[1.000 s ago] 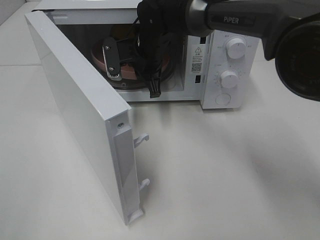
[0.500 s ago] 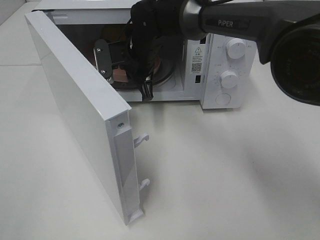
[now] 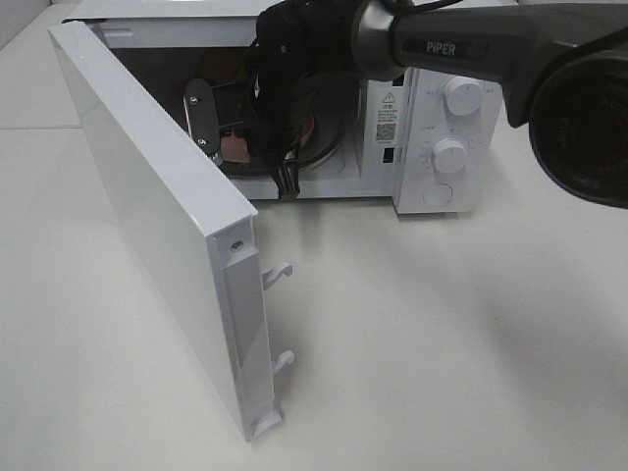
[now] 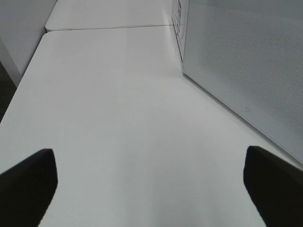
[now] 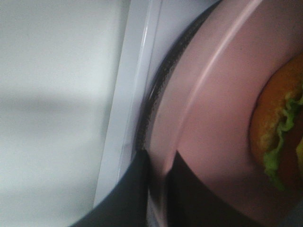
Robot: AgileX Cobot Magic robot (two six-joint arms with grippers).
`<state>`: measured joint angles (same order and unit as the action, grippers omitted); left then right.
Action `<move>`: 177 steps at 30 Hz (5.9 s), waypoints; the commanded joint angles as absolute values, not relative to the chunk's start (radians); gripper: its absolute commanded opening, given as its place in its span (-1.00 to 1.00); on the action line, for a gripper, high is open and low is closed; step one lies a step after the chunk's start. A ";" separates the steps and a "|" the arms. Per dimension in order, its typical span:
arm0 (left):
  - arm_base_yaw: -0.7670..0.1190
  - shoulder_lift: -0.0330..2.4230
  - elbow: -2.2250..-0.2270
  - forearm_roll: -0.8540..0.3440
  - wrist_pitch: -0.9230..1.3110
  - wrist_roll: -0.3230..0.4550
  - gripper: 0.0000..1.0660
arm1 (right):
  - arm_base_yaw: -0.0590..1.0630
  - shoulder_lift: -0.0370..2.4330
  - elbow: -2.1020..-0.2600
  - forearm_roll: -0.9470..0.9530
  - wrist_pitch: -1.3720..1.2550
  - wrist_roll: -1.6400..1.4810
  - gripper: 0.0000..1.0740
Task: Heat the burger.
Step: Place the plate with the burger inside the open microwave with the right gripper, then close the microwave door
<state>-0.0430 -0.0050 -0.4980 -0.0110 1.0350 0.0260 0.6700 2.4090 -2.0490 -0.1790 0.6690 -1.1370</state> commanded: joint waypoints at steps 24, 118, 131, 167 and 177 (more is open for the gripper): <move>-0.046 -0.024 -0.496 -0.016 1.031 0.023 0.92 | 0.671 2.394 -2.065 -0.111 0.760 -1.091 0.34; -0.046 -0.024 -0.496 -0.016 1.031 0.023 0.92 | 0.012 1.505 -0.950 -0.119 1.017 0.076 0.66; -0.046 -0.024 -0.496 -0.016 1.031 0.023 0.92 | -0.065 1.124 -0.733 -0.092 1.012 0.113 0.66; -0.046 -0.024 -0.496 -0.016 1.031 0.023 0.92 | -0.064 -0.026 -0.500 0.024 1.056 -0.060 0.68; -0.046 -0.023 -0.496 -0.016 1.031 0.023 0.92 | -0.061 -0.025 -0.500 0.028 1.057 -0.063 0.84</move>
<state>-0.0430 -0.0050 -0.4980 -0.0110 1.0350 0.0260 -0.0580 -0.0040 -0.5020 0.0200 1.0510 -0.0500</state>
